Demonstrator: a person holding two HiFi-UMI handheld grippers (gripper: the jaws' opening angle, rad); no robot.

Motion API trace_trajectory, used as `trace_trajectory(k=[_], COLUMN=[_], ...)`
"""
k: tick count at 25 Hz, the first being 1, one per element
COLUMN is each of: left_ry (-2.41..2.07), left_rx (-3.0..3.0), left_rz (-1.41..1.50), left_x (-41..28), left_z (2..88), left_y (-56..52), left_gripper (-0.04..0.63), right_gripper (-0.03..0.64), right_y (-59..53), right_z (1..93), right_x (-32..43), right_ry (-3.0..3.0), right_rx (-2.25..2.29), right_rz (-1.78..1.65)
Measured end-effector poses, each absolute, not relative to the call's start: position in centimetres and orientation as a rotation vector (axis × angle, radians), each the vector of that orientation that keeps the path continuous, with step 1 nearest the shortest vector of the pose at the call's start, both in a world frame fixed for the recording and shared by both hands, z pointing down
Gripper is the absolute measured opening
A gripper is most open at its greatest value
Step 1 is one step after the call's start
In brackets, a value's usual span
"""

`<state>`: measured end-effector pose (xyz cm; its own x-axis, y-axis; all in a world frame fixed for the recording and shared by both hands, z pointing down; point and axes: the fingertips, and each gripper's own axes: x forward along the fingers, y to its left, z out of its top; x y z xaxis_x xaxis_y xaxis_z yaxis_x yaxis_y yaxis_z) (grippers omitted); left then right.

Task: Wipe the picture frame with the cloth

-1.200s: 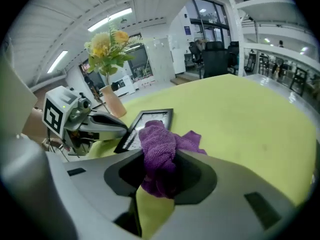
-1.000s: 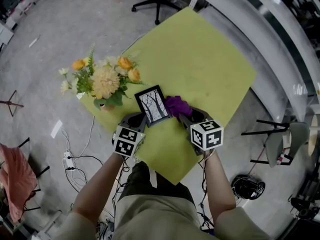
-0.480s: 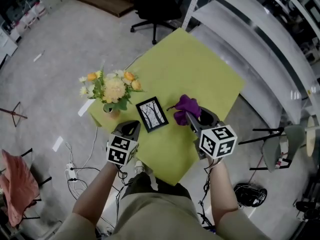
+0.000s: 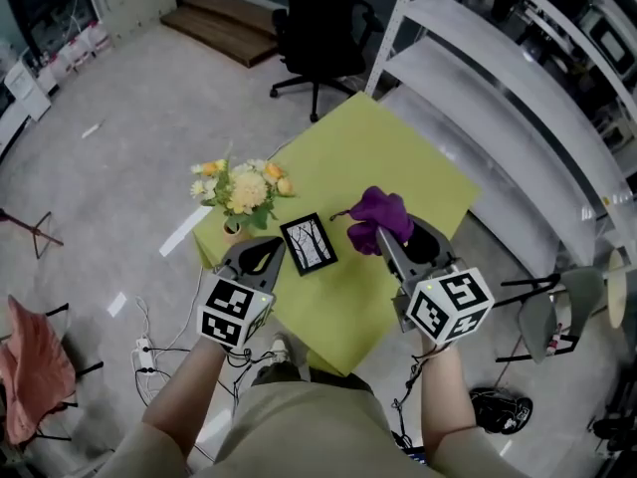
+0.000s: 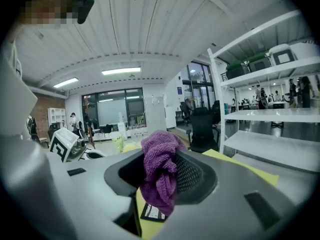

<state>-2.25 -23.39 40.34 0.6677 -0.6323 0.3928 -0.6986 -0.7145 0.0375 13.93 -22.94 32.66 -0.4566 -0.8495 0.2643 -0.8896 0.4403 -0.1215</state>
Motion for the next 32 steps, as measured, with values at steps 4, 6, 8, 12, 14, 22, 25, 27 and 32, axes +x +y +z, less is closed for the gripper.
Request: trace_trajectory(k=[4, 6, 8, 12, 14, 22, 25, 27, 32], left_ry=[-1.146, -1.178, -1.213, -1.274, -1.299, -1.311, -1.284, -1.275, -1.290], left_rx=[2.776, 2.811, 2.844, 2.900, 2.923, 2.943, 2.940, 2.939, 2.920], left_rz=[0.428, 0.356, 0.295, 0.196, 0.173, 0.190, 0.191, 0.197, 0.275], left_x=[-2.9, -3.2, -3.8, -5.1, -5.4, -5.5, -5.2, -5.2, -4.9], left_z=[34.4, 31.4, 28.6, 24.1, 22.6, 21.6, 21.8, 22.0, 24.3], left_y=[-22.4, -22.0, -21.8, -21.1, -20.4, -18.4, -17.1, -16.3, -16.0], left_gripper=[0.008, 0.008, 0.008, 0.008, 0.008, 0.008, 0.008, 0.008, 0.008], right_gripper=[0.149, 0.150, 0.150, 0.150, 0.150, 0.152, 0.150, 0.150, 0.150], right_y=[-21.2, -20.2, -19.5, -17.9, -16.9, -14.6, -13.9, -13.5, -13.0], right_z=[28.5, 26.6, 24.9, 22.0, 20.9, 20.2, 20.9, 21.6, 24.2], right_x=[13.2, 12.9, 12.6, 11.9, 11.7, 11.1, 11.2, 11.3, 11.6], right_ry=[-2.594, -2.625, -2.649, -2.691, -2.715, -2.747, -2.695, -2.675, -2.631], right_rx=[1.543, 1.546, 1.552, 1.567, 1.571, 1.564, 1.540, 1.520, 1.462], right_rz=[0.275, 0.233, 0.196, 0.121, 0.096, 0.087, 0.049, 0.046, 0.103])
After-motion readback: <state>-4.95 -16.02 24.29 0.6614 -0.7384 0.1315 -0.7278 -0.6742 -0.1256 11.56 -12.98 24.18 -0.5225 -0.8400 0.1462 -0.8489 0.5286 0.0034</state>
